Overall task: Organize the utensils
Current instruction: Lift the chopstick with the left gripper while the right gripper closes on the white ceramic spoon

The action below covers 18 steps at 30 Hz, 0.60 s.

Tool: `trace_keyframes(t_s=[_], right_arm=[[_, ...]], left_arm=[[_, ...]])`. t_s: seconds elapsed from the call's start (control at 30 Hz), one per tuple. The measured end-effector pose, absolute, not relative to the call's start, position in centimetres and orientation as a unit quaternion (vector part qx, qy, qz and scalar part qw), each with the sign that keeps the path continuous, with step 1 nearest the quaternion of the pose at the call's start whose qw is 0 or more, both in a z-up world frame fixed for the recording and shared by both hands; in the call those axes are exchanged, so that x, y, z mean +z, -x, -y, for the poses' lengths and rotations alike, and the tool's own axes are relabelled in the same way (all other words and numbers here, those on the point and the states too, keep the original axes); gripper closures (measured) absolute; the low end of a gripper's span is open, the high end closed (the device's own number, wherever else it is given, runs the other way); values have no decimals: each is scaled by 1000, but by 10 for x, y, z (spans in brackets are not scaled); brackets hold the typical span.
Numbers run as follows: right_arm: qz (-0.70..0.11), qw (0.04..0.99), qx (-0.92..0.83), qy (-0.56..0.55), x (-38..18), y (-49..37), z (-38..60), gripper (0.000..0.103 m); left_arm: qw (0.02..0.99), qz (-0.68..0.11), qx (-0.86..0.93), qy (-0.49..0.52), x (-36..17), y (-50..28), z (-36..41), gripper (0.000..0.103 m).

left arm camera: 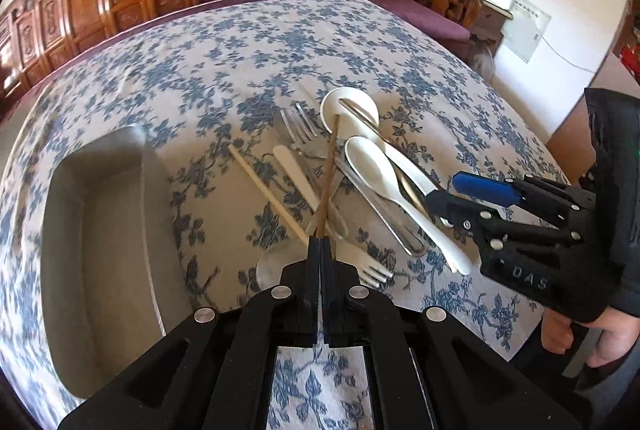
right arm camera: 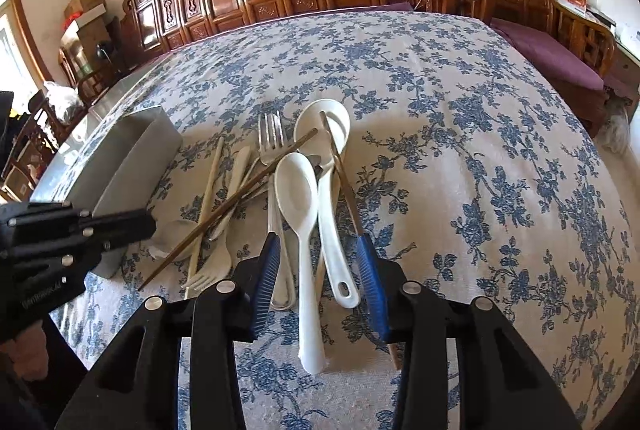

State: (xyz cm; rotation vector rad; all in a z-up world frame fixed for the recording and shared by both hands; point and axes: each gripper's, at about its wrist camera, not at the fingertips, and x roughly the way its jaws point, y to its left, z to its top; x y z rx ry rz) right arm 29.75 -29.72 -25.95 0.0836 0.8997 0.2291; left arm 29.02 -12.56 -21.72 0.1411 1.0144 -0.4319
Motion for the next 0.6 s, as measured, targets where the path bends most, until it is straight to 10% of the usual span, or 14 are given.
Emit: trace_keyframes(t_s=[0.6], right_arm=[[-431, 893, 117, -52, -256, -300, 303, 60]], left_arm=[[824, -514, -208, -121, -238, -303, 145, 99]])
